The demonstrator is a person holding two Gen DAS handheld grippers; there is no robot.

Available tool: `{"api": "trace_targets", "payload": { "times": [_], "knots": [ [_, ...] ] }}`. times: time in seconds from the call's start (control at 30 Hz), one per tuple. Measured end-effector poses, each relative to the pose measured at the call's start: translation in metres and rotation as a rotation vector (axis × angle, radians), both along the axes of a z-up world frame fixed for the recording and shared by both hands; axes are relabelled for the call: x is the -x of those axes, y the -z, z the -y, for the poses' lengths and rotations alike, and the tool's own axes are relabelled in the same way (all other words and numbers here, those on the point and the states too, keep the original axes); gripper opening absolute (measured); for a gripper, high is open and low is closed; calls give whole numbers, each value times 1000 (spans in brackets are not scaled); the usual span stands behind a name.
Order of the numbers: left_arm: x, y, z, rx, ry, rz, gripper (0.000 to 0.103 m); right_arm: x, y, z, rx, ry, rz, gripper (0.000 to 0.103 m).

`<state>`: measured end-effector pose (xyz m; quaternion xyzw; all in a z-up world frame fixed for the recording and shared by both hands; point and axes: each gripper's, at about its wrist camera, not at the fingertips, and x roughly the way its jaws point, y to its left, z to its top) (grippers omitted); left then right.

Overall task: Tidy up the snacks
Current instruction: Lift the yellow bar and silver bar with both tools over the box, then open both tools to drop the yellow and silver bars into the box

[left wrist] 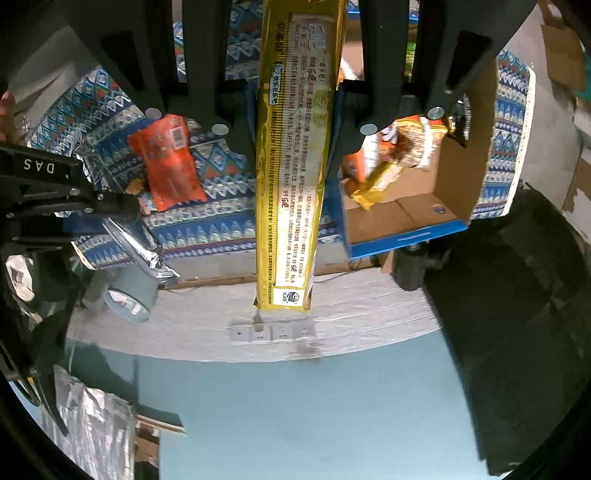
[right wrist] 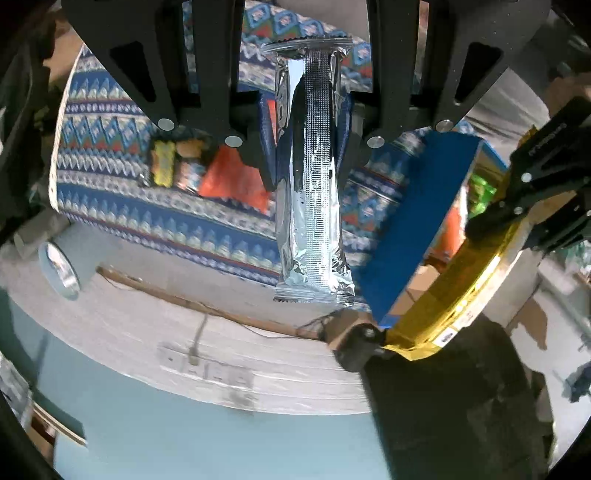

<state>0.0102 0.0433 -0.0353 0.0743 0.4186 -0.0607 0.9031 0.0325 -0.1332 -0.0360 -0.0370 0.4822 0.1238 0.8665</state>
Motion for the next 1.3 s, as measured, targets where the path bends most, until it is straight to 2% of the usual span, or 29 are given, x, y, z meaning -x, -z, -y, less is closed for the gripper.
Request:
{"api": "trace_targets", "payload": {
  "times": [0.5,0.73,0.9,1.07,1.3],
  "knots": [
    [-3,11,-88,-7,-135,-15,32,-34,10,-99,7,-128,-42,27],
    [-9,23,-129,33,-183,-50,32,-50,15,-140,8,-169,-59,27],
    [-17,30,-147,-1,-216,-47,32,-58,18,-164,-7,-187,-76,27],
    [-19,37,-166,15,-250,-69,32,-67,25,-187,-16,-200,-99,27],
    [-22,48,-176,-5,-257,-109,32,-78,36,-208,-41,-217,-130,28]
  ]
}}
